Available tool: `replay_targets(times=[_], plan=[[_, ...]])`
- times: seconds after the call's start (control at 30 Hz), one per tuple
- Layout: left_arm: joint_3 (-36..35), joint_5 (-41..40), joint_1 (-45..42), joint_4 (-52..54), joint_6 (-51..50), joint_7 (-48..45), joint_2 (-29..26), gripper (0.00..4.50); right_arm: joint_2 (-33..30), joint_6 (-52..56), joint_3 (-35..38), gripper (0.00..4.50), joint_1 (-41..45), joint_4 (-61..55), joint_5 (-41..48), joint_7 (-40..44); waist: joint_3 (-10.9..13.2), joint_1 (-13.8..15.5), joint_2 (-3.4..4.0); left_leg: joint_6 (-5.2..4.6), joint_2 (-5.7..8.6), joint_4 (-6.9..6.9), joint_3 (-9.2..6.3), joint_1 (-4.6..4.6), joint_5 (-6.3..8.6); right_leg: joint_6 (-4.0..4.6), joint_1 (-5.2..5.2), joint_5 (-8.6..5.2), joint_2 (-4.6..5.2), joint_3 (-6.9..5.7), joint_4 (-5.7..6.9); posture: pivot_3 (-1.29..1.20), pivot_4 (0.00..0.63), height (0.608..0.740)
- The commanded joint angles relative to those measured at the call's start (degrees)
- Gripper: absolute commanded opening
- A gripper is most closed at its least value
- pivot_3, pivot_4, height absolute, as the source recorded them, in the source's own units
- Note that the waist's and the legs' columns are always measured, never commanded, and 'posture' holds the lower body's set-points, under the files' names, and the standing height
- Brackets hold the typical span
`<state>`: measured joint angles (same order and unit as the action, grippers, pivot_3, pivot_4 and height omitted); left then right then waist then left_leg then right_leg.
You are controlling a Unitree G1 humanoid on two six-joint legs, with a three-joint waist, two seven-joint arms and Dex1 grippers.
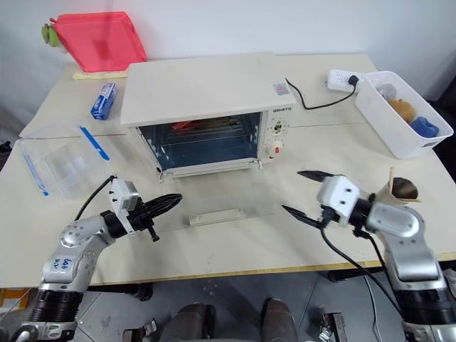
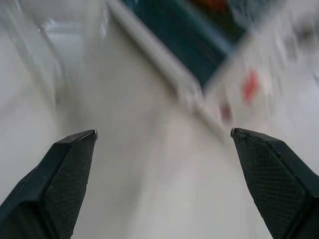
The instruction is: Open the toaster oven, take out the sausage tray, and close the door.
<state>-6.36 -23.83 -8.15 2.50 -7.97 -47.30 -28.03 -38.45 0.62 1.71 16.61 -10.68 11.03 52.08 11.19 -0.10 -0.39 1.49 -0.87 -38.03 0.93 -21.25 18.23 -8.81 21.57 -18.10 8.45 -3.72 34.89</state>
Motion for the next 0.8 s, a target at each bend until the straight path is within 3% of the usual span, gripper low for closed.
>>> replay_targets(times=[0.03, 0.13, 0.23, 0.37, 0.63, 0.73, 0.8], plan=[[-0.73, -0.06, 3.38, 2.89, 0.56, 1.19, 0.6, 0.08, 3.39, 3.12, -6.58, 4.5, 5.22, -2.5, -9.28, -7.26, 0.0, 0.03, -0.01, 0.0, 0.01, 0.0, -0.01, -0.01, 0.0, 0.0, 0.0, 0.0, 0.01, -0.01, 0.0, 0.0, 0.15, 0.74], [-2.29, -1.92, 5.88, 5.41, 0.02, 1.58, 0.7, 0.08, 7.69, -1.8, -11.45, 4.5, 10.78, 0.96, -14.76, -11.06, 0.0, 0.23, -0.01, 0.0, 0.03, -0.01, -0.06, -0.05, 0.0, 0.0, 0.02, 0.0, 0.03, -0.04, 0.0, 0.0, 0.15, 0.74], [-6.04, -4.96, 9.29, 9.54, -0.51, 3.75, 1.5, 0.65, 13.68, -6.52, -17.07, 4.5, 18.04, 9.57, -23.54, -18.42, 0.0, -0.33, -0.01, -0.01, 0.03, -0.02, 0.0, -0.04, 0.01, 0.0, 0.04, 0.0, 0.04, -0.03, 0.0, 0.0, 0.15, 0.74], [-12.19, -10.0, 14.41, 16.21, -1.44, 6.45, 2.31, 1.84, 20.1, -10.75, -23.15, 4.5, 27.18, 22.88, -34.69, -28.97, -0.02, -1.51, -0.06, 0.01, -0.02, 0.03, -0.05, -0.08, 0.02, 0.02, 0.17, -0.01, 0.03, -0.1, 0.13, 0.0, 0.15, 0.74], [-17.38, -13.47, 21.96, 24.87, -1.9, 10.62, 3.97, 4.36, 27.39, -11.32, -29.61, 4.5, 40.8, 43.72, -46.81, -42.36, -0.02, -1.79, -0.05, 0.04, -0.01, 0.01, -0.09, -0.16, 0.05, 0.03, 0.22, -0.01, 0.07, -0.17, 0.11, 0.0, 0.15, 0.74], [-17.71, -13.31, 23.6, 26.58, -1.51, 11.76, 4.45, 4.46, 29.01, -12.52, -30.67, 4.5, 44.23, 49.75, -48.47, -45.49, -0.02, -1.93, -0.05, 0.05, -0.02, 0.02, -0.07, -0.17, 0.05, 0.06, 0.27, -0.02, 0.06, -0.16, 0.16, 0.0, 0.15, 0.74], [-17.53, -13.15, 24.28, 27.41, -1.39, 12.69, 5.0, 4.5, 29.7, -13.25, -31.46, 4.11, 46.05, 53.14, -49.52, -47.3, -0.02, -1.98, -0.05, 0.05, -0.02, 0.03, -0.07, -0.17, 0.05, 0.07, 0.3, -0.03, 0.06, -0.15, 0.19, 0.0, 0.15, 0.74]])
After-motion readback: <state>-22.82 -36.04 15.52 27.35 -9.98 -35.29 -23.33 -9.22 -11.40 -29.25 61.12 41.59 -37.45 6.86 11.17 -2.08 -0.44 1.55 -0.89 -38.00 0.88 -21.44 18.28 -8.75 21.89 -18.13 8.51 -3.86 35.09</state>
